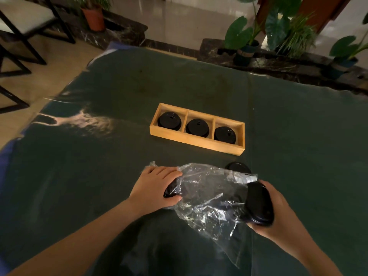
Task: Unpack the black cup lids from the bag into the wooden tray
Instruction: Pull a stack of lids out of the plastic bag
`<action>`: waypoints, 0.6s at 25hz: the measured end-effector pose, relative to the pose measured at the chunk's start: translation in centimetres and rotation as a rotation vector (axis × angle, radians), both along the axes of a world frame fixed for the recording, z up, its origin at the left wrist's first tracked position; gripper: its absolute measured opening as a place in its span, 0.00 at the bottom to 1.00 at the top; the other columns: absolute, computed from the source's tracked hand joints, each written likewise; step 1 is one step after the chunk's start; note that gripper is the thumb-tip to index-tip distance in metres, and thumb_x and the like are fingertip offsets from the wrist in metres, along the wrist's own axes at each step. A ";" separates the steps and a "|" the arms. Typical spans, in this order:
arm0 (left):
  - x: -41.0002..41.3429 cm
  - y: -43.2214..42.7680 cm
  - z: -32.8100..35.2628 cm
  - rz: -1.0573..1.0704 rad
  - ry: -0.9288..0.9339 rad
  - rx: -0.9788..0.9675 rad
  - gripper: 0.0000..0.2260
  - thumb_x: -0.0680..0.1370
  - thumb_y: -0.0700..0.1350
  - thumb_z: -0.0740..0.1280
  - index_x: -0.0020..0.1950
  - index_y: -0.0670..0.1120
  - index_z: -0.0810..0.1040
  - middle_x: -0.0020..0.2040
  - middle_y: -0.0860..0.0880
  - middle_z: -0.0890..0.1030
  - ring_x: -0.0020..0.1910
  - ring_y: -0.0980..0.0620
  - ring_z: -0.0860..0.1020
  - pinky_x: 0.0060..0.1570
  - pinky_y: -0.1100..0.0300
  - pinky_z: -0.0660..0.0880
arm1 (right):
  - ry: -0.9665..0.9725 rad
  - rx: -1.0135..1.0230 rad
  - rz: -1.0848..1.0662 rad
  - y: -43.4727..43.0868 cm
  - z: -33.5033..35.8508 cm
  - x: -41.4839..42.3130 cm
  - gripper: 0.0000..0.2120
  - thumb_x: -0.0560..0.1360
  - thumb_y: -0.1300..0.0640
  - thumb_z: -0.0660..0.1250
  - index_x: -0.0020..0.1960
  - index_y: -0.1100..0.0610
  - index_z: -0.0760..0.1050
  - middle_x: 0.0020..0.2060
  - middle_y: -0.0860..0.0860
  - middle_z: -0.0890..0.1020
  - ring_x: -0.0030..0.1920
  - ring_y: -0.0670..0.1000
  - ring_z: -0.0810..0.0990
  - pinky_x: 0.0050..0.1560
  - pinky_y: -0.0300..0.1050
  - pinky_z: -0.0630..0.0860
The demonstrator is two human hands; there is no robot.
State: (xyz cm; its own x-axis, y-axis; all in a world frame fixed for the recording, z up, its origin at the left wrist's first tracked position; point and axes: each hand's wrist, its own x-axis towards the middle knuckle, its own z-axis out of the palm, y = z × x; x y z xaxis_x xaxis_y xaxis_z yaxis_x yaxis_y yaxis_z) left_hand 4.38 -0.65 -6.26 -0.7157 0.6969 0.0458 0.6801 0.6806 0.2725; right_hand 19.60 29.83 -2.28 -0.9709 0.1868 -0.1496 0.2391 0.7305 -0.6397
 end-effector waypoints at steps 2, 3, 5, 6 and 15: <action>0.2 0.1 0.1 0.000 -0.016 0.004 0.27 0.70 0.67 0.60 0.64 0.55 0.69 0.64 0.55 0.75 0.60 0.54 0.73 0.61 0.51 0.66 | 0.029 0.025 -0.095 2.2 1.4 0.8 0.51 0.50 0.59 0.83 0.63 0.34 0.61 0.59 0.39 0.74 0.58 0.43 0.74 0.52 0.19 0.65; 0.2 0.2 0.1 -0.003 -0.022 0.009 0.27 0.70 0.67 0.59 0.65 0.55 0.69 0.64 0.55 0.75 0.61 0.54 0.73 0.61 0.52 0.65 | 0.046 0.029 -0.144 3.1 2.4 0.8 0.52 0.49 0.61 0.83 0.63 0.33 0.61 0.57 0.36 0.75 0.56 0.39 0.75 0.50 0.17 0.65; 0.2 0.0 0.0 0.000 -0.037 0.013 0.27 0.71 0.67 0.58 0.66 0.56 0.67 0.65 0.55 0.74 0.62 0.55 0.71 0.63 0.53 0.62 | 0.077 -0.004 -0.211 3.8 4.5 -1.1 0.52 0.51 0.59 0.83 0.63 0.30 0.60 0.54 0.24 0.73 0.51 0.27 0.74 0.46 0.16 0.67; 0.1 0.0 -0.1 0.003 -0.040 0.011 0.27 0.71 0.67 0.58 0.66 0.56 0.67 0.66 0.56 0.73 0.63 0.55 0.71 0.63 0.54 0.61 | 0.124 -0.012 -0.220 3.6 5.4 -2.9 0.50 0.53 0.56 0.82 0.63 0.29 0.59 0.53 0.21 0.71 0.49 0.25 0.73 0.46 0.19 0.70; 0.0 0.6 -0.2 -0.044 -0.102 -0.010 0.28 0.72 0.67 0.55 0.68 0.57 0.59 0.68 0.54 0.68 0.66 0.51 0.65 0.66 0.50 0.54 | 0.198 -0.038 0.100 -10.4 3.1 -27.4 0.44 0.58 0.56 0.80 0.67 0.48 0.59 0.61 0.49 0.72 0.64 0.52 0.70 0.61 0.46 0.70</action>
State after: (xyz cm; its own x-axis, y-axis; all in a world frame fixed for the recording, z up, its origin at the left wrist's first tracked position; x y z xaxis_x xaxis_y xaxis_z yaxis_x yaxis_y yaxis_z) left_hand 4.41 -0.09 -6.47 -0.6852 0.7276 -0.0328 0.6784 0.6540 0.3346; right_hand -7.81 19.40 0.83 -0.9955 0.0861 0.0404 0.0339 0.7184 -0.6948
